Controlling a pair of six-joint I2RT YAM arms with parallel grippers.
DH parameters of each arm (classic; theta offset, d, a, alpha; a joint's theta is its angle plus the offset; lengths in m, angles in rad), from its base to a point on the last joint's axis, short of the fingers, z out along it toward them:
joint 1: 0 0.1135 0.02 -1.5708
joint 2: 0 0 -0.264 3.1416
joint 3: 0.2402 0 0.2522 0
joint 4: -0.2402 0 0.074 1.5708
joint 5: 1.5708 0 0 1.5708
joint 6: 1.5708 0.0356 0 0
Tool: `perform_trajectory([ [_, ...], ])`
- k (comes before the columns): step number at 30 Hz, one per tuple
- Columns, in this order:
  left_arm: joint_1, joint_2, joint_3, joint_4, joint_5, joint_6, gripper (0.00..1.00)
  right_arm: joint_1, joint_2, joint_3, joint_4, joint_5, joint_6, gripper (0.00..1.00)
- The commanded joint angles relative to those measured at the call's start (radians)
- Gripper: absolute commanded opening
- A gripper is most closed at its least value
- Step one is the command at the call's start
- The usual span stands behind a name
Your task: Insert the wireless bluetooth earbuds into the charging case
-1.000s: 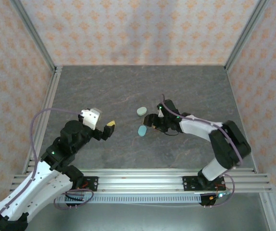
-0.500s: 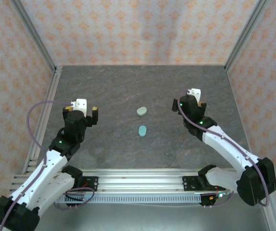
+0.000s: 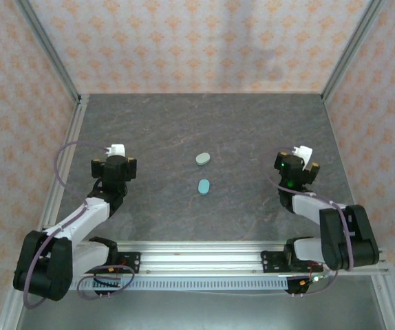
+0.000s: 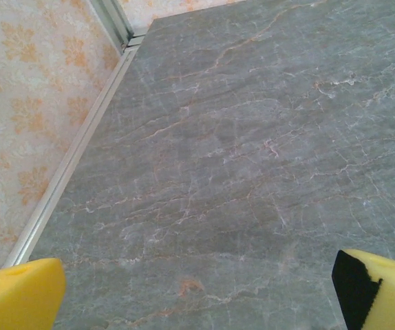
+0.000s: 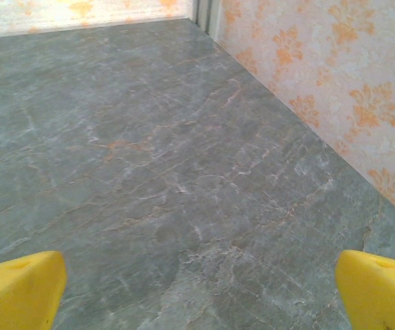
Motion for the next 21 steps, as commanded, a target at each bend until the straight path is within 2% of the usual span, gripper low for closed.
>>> perform_trajectory([
  [1, 0.036, 0.017, 0.002, 0.139, 0.058, -0.01, 1.0, -0.029, 0.073, -0.046, 0.313, -0.073, 0.046, 0.99],
  [4, 0.068, 0.068, 0.028, 0.16, 0.111, -0.063, 1.0, -0.034, 0.162, -0.06, 0.419, -0.125, 0.033, 0.99],
  [6, 0.073, 0.125, 0.03, 0.206, 0.154, -0.066, 1.0, -0.035, 0.195, -0.053, 0.424, -0.147, 0.029, 0.99],
  [8, 0.073, 0.18, 0.021, 0.283, 0.199, -0.055, 1.0, -0.036, 0.257, -0.056, 0.517, -0.143, 0.017, 0.99],
  [10, 0.072, 0.218, -0.008, 0.384, 0.233, -0.038, 1.0, -0.036, 0.211, -0.02, 0.364, -0.138, 0.034, 0.99],
  [15, 0.072, 0.338, -0.05, 0.554, 0.238, -0.036, 1.0, -0.037, 0.233, 0.037, 0.294, -0.118, 0.036, 0.99],
  [21, 0.119, 0.391, 0.023, 0.467, 0.301, -0.07, 1.0, -0.037, 0.236, 0.03, 0.315, -0.123, 0.032, 0.99],
])
